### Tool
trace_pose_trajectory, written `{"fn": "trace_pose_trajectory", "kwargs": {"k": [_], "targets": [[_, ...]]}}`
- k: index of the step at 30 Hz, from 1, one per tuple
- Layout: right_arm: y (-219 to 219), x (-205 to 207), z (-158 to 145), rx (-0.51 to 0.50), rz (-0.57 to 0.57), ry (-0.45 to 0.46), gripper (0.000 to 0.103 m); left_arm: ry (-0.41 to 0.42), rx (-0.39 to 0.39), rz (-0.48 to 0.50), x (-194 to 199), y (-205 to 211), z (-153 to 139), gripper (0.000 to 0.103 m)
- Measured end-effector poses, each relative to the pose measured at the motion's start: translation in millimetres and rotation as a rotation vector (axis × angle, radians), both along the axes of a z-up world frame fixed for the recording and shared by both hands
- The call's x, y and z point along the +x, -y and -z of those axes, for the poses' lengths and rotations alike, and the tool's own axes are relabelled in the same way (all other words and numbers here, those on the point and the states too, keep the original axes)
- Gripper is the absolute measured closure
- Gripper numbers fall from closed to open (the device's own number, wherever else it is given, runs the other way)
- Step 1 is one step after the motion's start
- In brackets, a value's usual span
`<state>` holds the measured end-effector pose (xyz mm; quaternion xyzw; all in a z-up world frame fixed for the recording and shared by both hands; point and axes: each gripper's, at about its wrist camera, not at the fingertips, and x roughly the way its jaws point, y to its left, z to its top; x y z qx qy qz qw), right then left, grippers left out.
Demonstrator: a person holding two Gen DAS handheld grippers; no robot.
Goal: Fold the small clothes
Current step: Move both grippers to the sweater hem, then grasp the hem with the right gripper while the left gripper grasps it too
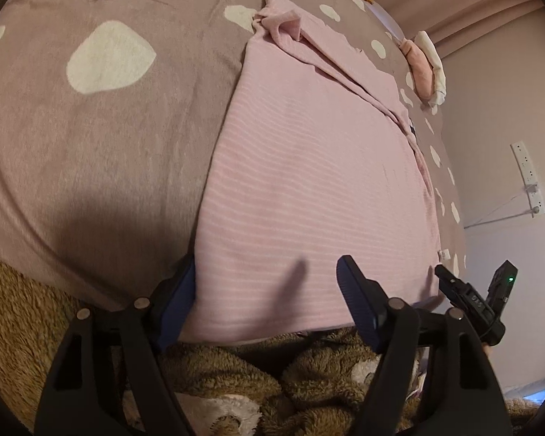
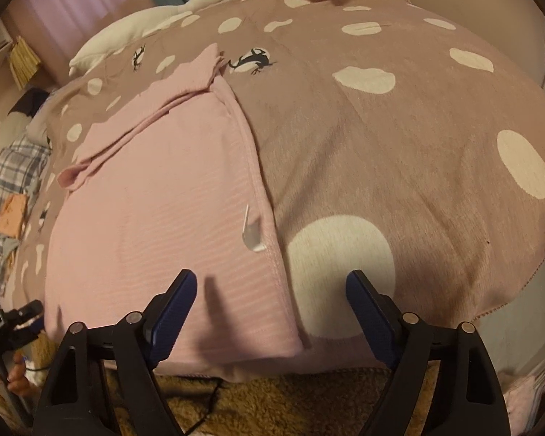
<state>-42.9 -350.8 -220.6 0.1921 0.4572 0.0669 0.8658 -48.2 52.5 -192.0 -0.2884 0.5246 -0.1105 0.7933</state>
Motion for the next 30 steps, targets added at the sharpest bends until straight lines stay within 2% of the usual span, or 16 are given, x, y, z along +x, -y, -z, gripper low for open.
{"fn": "trace_pose_trajectory", "kwargs": {"k": [2,6,10,13,14,16,18,20,21,24,30], "targets": [[-2.0,-0.6,2.1,-0.018,-0.008,-0.008,0.023,-0.004,-0.013,0.010,1.5,0.4,1.1,0.028],[-4.0,-3.1,2.4,-0.063,-0.029,-0.012,0.033,-0.007,-0.053,0.021,3.5,-2.5,1.9,0.028],[-3.8,-5.3,3.2,-0.028,-0.037,-0.017,0.046,-0.022,-0.123,0.050,3.4,1.7,5.4,0.030],[-8.0,-6.0,3.9,0.002,-0.052,-0.014,0.057,-0.031,-0.168,0.060,5.0,4.9,7.3,0.041],[-9.9,-5.5,4.2,0.016,-0.064,-0.014,0.057,-0.033,-0.165,0.055,5.2,4.6,7.8,0.046],[-14.5,-4.5,4.0,0.028,-0.078,-0.009,0.063,-0.038,-0.159,0.040,6.4,4.3,8.9,0.060],[-17.3,-3.1,3.5,0.043,-0.089,-0.007,0.072,-0.036,-0.164,0.035,7.1,3.3,9.6,0.083],[-18.3,-1.4,3.9,0.054,-0.092,-0.007,0.077,-0.035,-0.152,0.021,6.8,2.5,9.9,0.092],[-18.8,-1.2,3.8,0.052,-0.093,-0.005,0.083,-0.033,-0.144,0.012,6.0,2.2,9.3,0.092],[-17.7,-1.5,1.5,0.062,-0.091,0.004,0.091,-0.009,-0.171,-0.004,2.0,-2.6,4.2,0.094],[-14.7,-5.5,-14.8,0.116,-0.105,0.059,0.093,0.065,-0.208,-0.001,-2.0,-7.7,-14.8,0.095]]}}
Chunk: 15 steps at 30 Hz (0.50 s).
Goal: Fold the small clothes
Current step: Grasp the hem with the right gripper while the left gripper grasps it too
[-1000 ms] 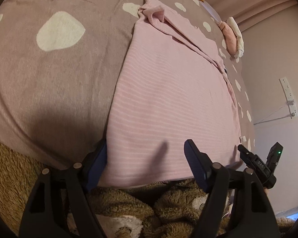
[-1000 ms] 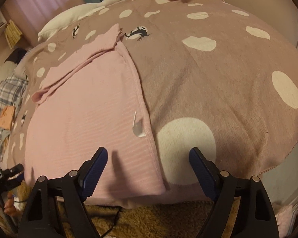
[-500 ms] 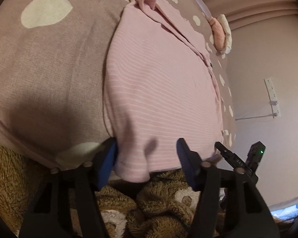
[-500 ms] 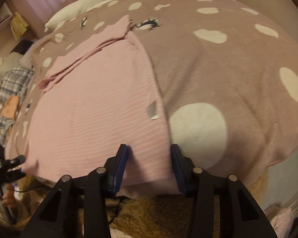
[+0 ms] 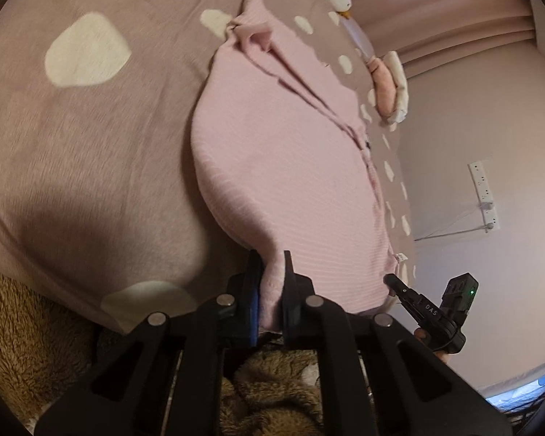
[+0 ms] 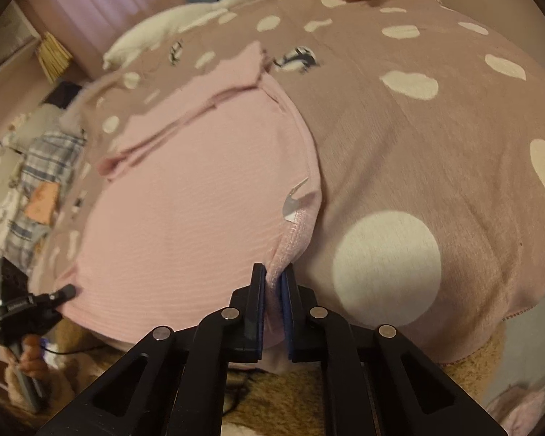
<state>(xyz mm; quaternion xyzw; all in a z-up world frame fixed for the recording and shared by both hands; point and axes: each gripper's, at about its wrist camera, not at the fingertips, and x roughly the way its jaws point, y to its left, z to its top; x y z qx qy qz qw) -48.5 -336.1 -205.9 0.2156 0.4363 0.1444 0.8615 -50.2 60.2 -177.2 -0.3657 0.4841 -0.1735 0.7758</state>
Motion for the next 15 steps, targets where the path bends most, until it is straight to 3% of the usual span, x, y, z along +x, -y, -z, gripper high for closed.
{"fn": "trace_pose_trajectory", "kwargs": {"k": [11,15], "targets": [[4.8,4.4,-19.2,0.094,0.002,0.064,0.093,-0.004,-0.063,-0.012,5.2,-5.5,-5.3,0.095],[11.9,15.1,-26.2,0.166,0.009,0.085,0.093,0.037,-0.088,-0.042,19.4,-11.5,-18.5,0.095]]}}
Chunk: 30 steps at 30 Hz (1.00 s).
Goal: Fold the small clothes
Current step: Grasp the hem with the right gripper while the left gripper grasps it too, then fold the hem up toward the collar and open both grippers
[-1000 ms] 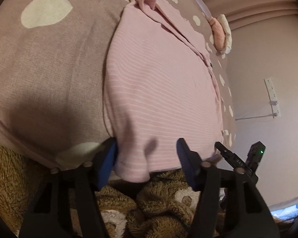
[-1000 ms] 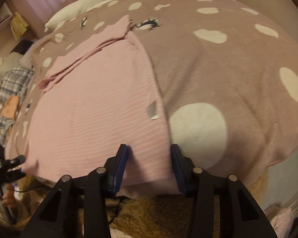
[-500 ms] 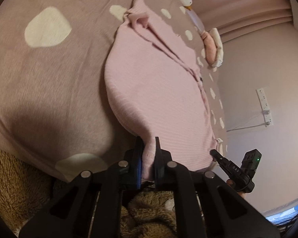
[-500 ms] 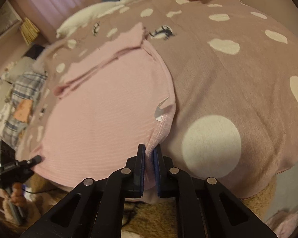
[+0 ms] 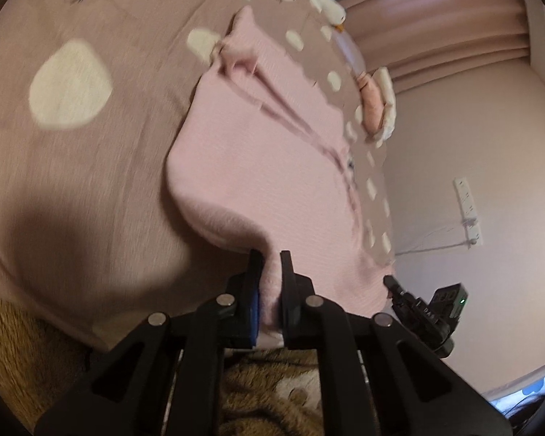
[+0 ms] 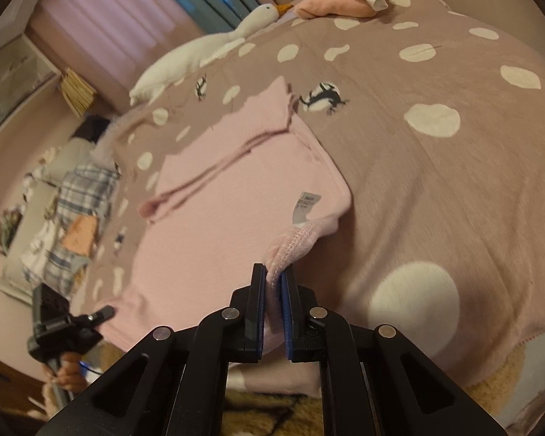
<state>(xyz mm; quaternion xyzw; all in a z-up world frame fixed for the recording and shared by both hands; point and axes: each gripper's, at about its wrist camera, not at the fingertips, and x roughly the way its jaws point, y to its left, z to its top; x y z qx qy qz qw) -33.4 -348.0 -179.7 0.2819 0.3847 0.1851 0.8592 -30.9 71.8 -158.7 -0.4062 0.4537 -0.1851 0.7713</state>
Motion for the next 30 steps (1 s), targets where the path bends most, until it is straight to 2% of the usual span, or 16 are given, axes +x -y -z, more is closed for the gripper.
{"fn": "trace_pose_trajectory", "kwargs": {"k": [3,6,12,16,17,20,21,23,24,25,27,30], "targets": [[4.5,10.3,-2.4,0.034,0.022,0.008,0.093,0.014,-0.039,-0.024,16.3,-2.7,-4.2,0.095],[7.3,29.7,0.0,0.099,0.034,-0.015,0.093,0.013,-0.017,-0.045,35.5,-1.3,-6.4,0.095],[3.6,66.1,6.9,0.101,0.062,-0.054,0.093,-0.043,0.001,-0.115,73.5,-5.9,4.9,0.095],[-0.1,85.9,16.4,0.049,0.112,-0.096,0.093,-0.093,0.048,-0.153,92.9,-8.8,18.5,0.094],[0.0,89.8,19.5,0.050,0.117,-0.112,0.093,-0.097,0.055,-0.163,95.7,-10.2,20.1,0.093],[3.9,96.8,22.8,0.053,0.121,-0.125,0.093,-0.091,0.061,-0.205,99.1,-17.1,22.5,0.080],[6.7,95.5,22.0,0.049,0.139,-0.116,0.090,-0.094,0.055,-0.220,98.5,-20.1,23.0,0.080],[11.3,92.8,20.6,0.055,0.174,-0.100,0.077,-0.090,0.057,-0.227,95.7,-23.4,21.8,0.080],[15.6,88.8,20.1,0.078,0.188,-0.082,0.064,-0.086,0.070,-0.230,93.8,-24.4,20.5,0.078],[18.0,87.5,19.7,0.094,0.194,-0.071,0.058,-0.082,0.090,-0.238,91.9,-26.1,18.7,0.077],[22.7,80.3,15.9,0.091,0.212,-0.047,0.058,-0.069,0.126,-0.260,85.9,-30.7,13.6,0.073],[24.3,73.9,7.4,0.020,0.228,-0.029,0.058,-0.046,0.168,-0.264,80.1,-32.3,6.9,0.073]]}}
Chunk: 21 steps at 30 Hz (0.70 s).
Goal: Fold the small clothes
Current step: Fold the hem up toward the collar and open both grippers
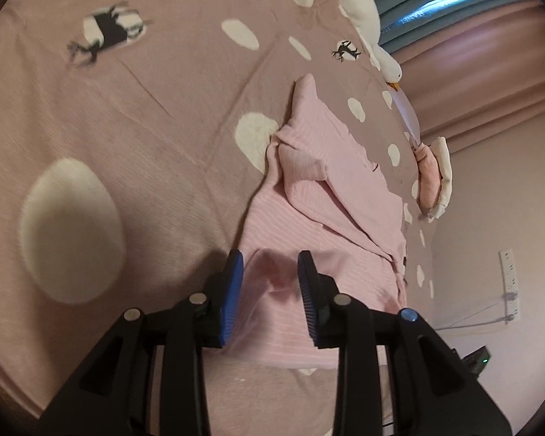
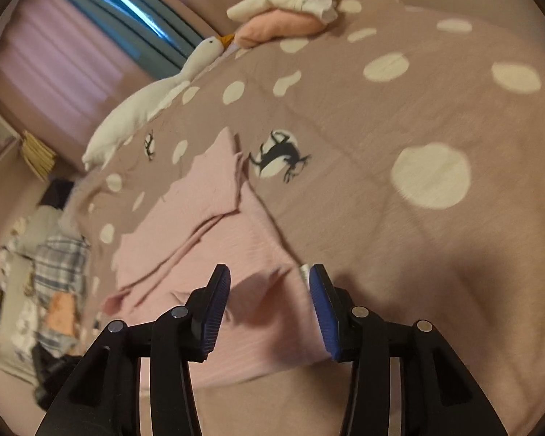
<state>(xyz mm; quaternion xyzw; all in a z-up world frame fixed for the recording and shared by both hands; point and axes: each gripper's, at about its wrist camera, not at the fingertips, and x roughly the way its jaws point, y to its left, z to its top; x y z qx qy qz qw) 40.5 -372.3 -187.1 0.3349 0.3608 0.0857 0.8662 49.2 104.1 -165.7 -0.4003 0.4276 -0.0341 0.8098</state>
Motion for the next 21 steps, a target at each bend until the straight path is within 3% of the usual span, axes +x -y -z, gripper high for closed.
{"fn": "trace_pose_trajectory", "kwargs": {"k": [4,10,15,21], "targets": [[-2.6,-4.1,-5.7,-0.095,-0.032,-0.006,0.057,0.014,0.123,0.043,-7.9,9.6,-10.0,0.072],[-18.5,3.9,0.3,-0.213,-0.102,-0.037,0.057,0.038,0.301,0.141,-2.8,37.0,-11.4,0.048],[-34.9,19.4,12.8,-0.266,-0.143,-0.082,0.057,0.028,0.362,0.209,18.2,57.2,0.6,0.045],[-33.5,37.4,16.2,-0.277,-0.102,-0.103,0.057,-0.041,0.376,0.157,48.6,49.3,16.7,0.045]]}}
